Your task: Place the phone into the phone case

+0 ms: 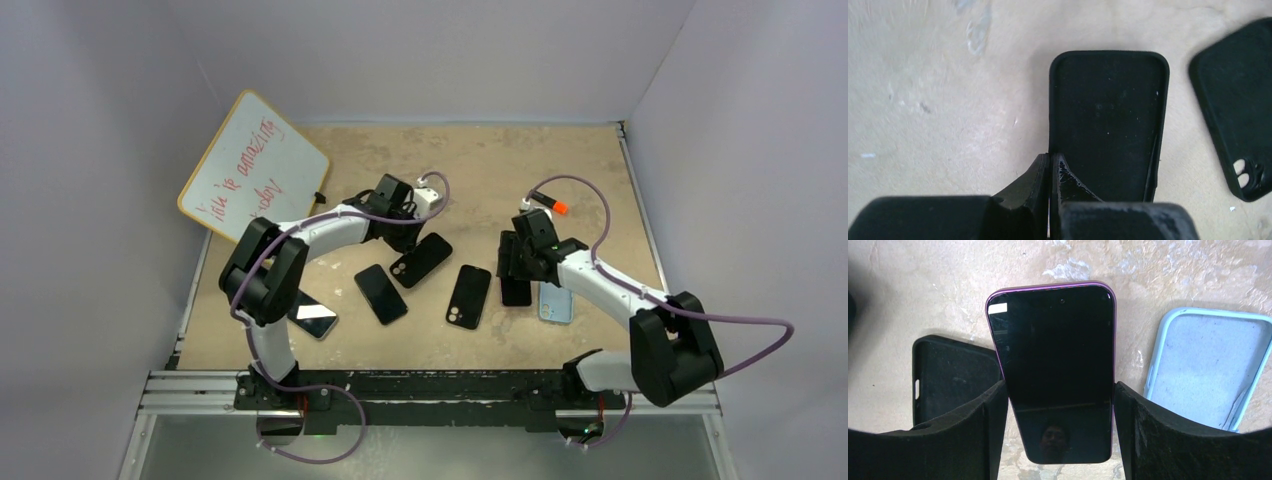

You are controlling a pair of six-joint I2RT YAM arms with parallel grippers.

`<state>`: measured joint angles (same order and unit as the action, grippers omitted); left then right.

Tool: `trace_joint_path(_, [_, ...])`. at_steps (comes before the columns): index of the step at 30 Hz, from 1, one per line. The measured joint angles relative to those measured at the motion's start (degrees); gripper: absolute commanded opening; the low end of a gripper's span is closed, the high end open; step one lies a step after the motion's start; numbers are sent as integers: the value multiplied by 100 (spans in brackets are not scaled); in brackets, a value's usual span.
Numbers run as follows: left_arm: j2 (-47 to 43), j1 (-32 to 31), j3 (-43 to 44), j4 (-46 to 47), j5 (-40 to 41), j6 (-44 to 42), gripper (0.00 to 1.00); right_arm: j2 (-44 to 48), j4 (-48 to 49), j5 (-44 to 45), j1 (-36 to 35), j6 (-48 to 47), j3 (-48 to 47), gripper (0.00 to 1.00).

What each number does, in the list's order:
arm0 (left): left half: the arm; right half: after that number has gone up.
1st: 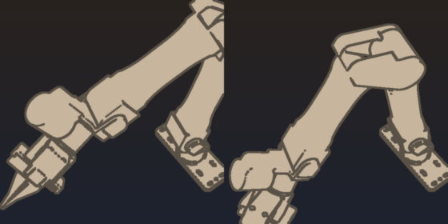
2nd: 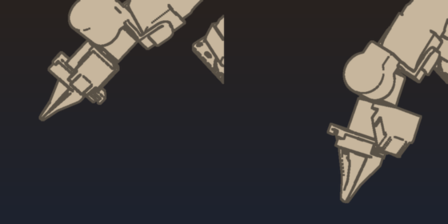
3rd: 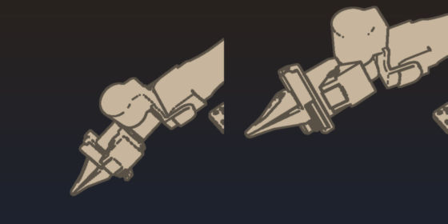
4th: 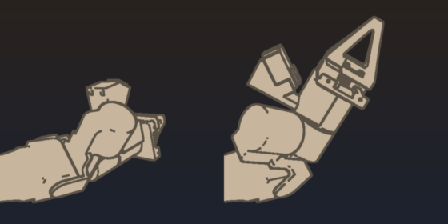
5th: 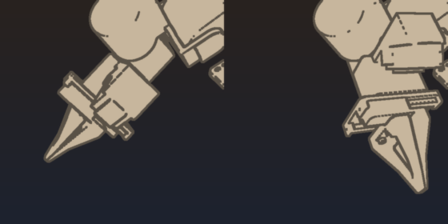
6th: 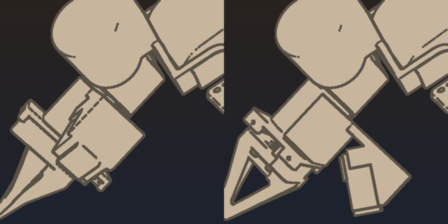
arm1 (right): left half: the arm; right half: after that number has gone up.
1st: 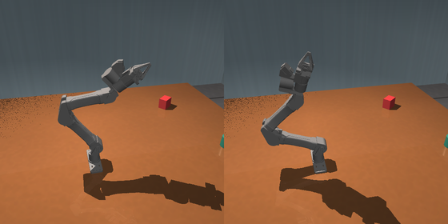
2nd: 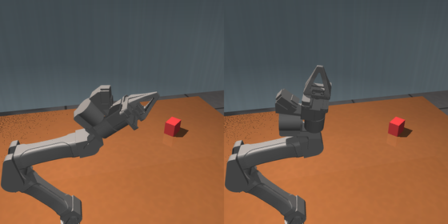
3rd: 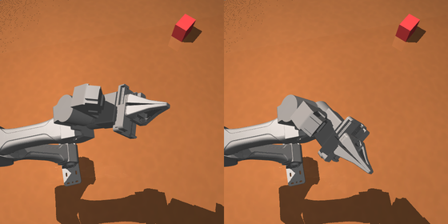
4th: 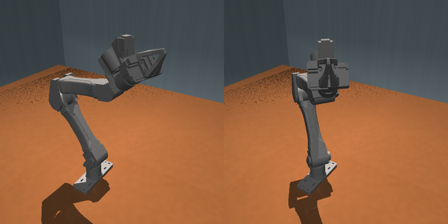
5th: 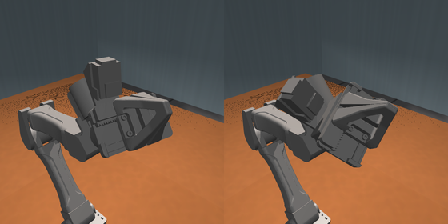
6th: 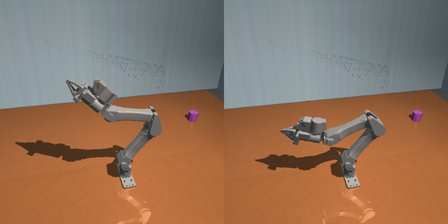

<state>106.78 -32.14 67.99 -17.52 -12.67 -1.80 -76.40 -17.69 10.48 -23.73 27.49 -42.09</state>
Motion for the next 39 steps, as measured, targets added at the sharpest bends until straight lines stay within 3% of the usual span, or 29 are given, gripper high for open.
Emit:
trace_joint_path(4, [-201, -181, 15, 72, -177, -726, 0, 111, -15, -2, 0, 17, 98, 49])
trace_joint_path(6, [-201, -256, 85, 68, -243, -1025, 5, 195, -20, -15, 0, 37, 120, 49])
trace_joint_path(10, [-201, -382, 190, 68, -262, -1456, 39, 352, -17, -118, 0, 90, 131, 49])
trace_joint_path(13, [-227, -444, 234, 85, -125, -1329, 51, 402, -11, -162, 0, 127, 142, 49])
trace_joint_path(18, [-669, -435, 184, 140, 424, -382, 53, 459, -11, -271, 0, 170, 240, 48])
trace_joint_path(25, [-1788, -431, -699, 337, 1390, 1869, 49, 669, -22, -275, 0, 129, 249, 48])
trace_joint_path(32, [-1340, -431, -1180, 177, 1687, 3091, 49, 903, -105, -278, 0, 90, 249, 48])
trace_joint_path(39, [-920, -431, -1244, 295, 1692, 3418, 45, 1025, -166, -326, 0, 81, 249, 47])
